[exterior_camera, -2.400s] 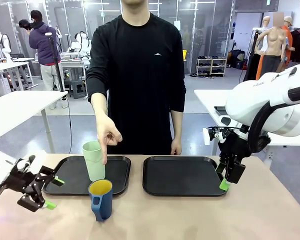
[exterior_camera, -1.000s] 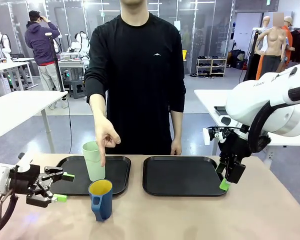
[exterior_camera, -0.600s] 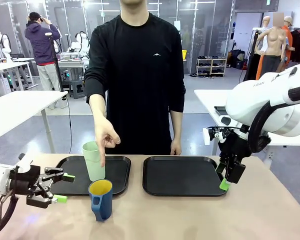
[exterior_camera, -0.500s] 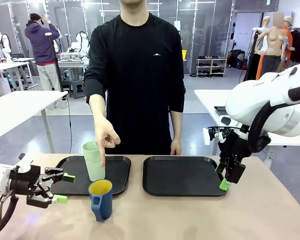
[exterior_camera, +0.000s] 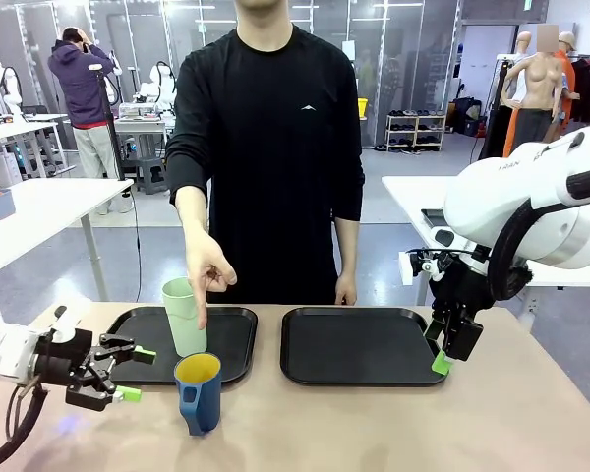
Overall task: Sort and store the cups by type.
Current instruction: Pick up the Handle plastic cup and place it into the empty Flat Tray.
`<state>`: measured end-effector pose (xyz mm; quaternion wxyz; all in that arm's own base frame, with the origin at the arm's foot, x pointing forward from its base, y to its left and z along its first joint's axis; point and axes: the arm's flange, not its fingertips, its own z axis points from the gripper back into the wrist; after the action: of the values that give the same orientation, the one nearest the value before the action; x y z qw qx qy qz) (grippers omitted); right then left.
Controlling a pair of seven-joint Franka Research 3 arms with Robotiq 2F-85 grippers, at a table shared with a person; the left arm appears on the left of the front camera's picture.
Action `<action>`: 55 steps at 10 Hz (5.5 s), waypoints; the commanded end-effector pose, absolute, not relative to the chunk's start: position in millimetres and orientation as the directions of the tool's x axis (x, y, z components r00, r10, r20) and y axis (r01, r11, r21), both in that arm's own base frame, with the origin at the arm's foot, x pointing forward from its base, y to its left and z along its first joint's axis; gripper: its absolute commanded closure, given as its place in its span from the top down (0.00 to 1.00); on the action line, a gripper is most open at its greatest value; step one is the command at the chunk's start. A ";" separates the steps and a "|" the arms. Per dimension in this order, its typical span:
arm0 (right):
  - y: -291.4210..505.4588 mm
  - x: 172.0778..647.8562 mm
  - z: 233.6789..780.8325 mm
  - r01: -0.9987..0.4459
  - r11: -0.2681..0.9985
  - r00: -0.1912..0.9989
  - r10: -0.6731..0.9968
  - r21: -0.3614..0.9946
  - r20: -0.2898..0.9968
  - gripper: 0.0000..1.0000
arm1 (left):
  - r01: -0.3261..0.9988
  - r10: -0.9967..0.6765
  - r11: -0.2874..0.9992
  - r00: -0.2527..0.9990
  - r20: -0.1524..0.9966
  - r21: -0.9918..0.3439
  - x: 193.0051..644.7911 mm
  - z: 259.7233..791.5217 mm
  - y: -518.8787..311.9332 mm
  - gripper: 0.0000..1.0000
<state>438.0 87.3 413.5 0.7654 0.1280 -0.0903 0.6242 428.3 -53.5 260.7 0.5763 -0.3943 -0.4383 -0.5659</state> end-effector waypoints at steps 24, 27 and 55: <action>86.2 436.0 412.9 -0.978 0.194 0.208 0.930 0.074 0.302 1.00 | 0.993 -0.204 -0.113 0.007 0.979 -0.031 456.1 201.0 -162.2 1.00; 86.2 436.0 412.9 -0.978 0.194 0.208 0.930 0.074 0.302 1.00 | 0.993 -0.182 -0.119 0.007 0.983 -0.029 455.8 197.4 -165.9 1.00; 86.2 436.0 412.9 -0.978 0.194 0.208 0.930 0.074 0.302 1.00 | 0.998 -0.091 0.041 -0.042 0.995 0.046 438.6 237.8 -322.6 0.72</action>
<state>438.0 87.3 413.6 0.7654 0.1279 -0.0903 0.6242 431.4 -305.4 247.6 0.5255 -0.4838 -0.4726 -0.5161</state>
